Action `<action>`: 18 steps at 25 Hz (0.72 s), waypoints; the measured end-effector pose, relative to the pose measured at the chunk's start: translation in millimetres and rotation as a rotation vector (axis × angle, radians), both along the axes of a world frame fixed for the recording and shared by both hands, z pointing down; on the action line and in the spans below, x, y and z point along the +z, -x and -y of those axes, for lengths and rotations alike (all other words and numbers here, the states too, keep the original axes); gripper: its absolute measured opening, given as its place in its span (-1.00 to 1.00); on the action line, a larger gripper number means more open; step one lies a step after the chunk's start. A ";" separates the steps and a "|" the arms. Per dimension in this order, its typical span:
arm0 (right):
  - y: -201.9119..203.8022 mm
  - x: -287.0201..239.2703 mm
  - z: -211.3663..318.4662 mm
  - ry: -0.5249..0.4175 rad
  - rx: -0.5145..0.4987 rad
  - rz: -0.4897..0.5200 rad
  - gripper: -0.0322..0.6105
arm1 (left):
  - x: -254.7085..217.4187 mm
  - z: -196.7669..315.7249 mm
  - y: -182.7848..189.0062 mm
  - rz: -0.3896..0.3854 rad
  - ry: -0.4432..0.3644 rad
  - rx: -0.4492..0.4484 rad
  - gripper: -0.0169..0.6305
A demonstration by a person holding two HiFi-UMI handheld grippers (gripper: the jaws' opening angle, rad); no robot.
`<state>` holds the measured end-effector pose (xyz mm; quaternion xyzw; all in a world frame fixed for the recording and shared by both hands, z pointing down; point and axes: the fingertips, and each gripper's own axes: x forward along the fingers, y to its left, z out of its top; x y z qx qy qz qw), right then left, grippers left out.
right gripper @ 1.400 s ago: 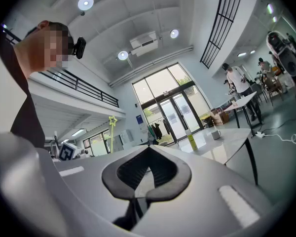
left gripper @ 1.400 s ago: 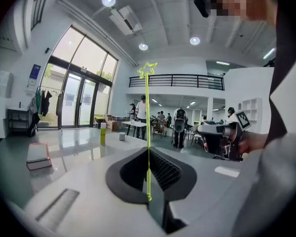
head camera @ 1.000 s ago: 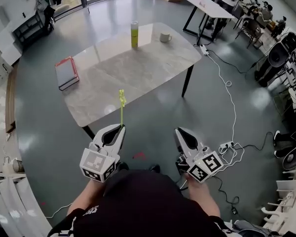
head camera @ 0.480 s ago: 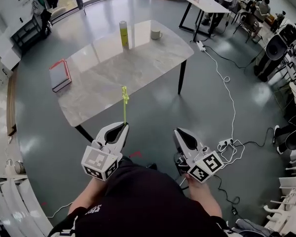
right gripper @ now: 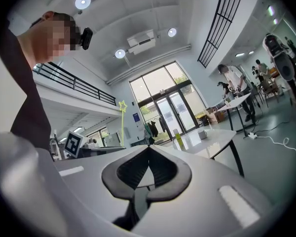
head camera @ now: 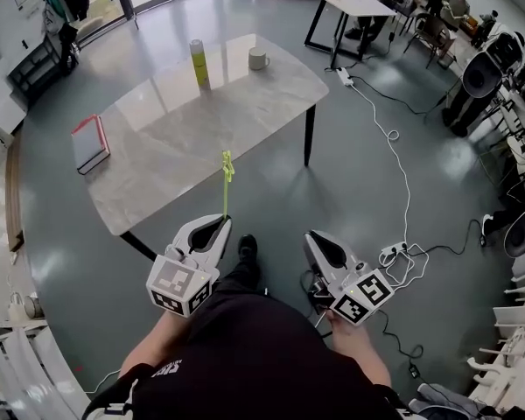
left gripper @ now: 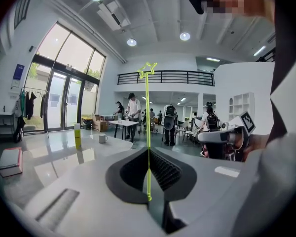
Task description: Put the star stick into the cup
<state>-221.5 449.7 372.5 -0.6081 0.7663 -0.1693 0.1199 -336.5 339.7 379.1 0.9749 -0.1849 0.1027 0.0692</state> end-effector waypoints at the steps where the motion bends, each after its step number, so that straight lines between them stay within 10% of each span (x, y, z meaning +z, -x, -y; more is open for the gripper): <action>1: -4.3 0.1 3.8 0.001 0.002 -0.001 -0.86 | 1.4 4.4 -6.8 0.000 0.002 0.006 -0.93; 18: -98.3 -5.1 157.0 0.016 0.014 0.012 -0.86 | 2.5 151.7 -106.0 0.001 0.029 0.044 -0.93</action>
